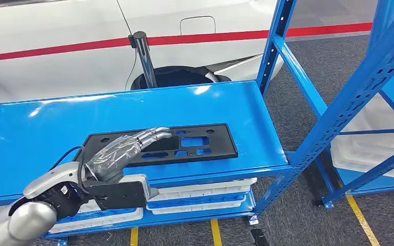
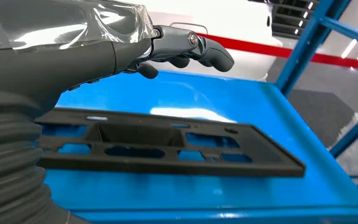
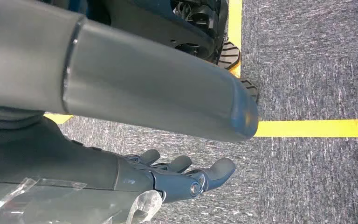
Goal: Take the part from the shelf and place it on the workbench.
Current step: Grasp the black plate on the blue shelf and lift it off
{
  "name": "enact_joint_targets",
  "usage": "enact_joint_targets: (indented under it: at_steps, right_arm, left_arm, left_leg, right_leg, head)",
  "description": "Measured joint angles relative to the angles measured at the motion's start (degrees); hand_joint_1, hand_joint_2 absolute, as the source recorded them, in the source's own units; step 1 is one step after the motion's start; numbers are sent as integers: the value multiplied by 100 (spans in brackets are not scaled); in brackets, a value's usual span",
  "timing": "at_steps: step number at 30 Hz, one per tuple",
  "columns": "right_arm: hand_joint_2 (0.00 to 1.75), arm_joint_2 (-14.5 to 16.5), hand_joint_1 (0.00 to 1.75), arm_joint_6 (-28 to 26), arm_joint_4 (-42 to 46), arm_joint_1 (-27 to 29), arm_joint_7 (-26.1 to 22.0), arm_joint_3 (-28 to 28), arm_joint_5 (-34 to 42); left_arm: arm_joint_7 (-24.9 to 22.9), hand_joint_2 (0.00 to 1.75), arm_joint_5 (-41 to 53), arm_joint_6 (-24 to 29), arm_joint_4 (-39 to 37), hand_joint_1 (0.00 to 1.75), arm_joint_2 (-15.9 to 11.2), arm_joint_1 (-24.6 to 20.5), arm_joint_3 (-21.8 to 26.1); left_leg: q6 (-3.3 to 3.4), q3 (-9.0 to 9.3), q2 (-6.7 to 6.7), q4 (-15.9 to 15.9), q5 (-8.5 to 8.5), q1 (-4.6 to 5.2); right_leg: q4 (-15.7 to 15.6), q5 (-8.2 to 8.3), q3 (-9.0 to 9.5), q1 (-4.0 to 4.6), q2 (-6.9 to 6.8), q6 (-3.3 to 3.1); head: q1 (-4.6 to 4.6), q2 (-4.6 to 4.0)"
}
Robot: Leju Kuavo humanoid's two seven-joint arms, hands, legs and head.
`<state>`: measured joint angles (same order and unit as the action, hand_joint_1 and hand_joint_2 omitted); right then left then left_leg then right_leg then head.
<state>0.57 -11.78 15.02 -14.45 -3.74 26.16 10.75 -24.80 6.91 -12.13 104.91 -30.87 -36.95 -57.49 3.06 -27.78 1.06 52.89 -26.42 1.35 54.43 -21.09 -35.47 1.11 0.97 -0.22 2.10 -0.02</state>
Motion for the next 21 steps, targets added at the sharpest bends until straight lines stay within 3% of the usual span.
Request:
enact_joint_targets:
  at_steps: [8, 21]
  right_arm:
    - [0, 0, 0, 0, 0, 1, 7, 23, 18]
    - [0, 2, 0, -17, 0, 29, 33, 62, 127]
  left_arm:
    - [-103, 175, 113, -32, -3, 0, 34, 0, -267]
    - [-601, 175, 1325, -74, -363, 0, 99, 144, -672]
  left_leg:
    - [0, -2, 0, 0, 0, 0]
    - [-1, 1, 0, 0, 1, -1]
  right_leg:
    - [0, 0, 1, 0, 0, 0]
    - [0, 0, 1, 0, 0, 0]
  head:
    - [0, 0]
    - [0, -1]
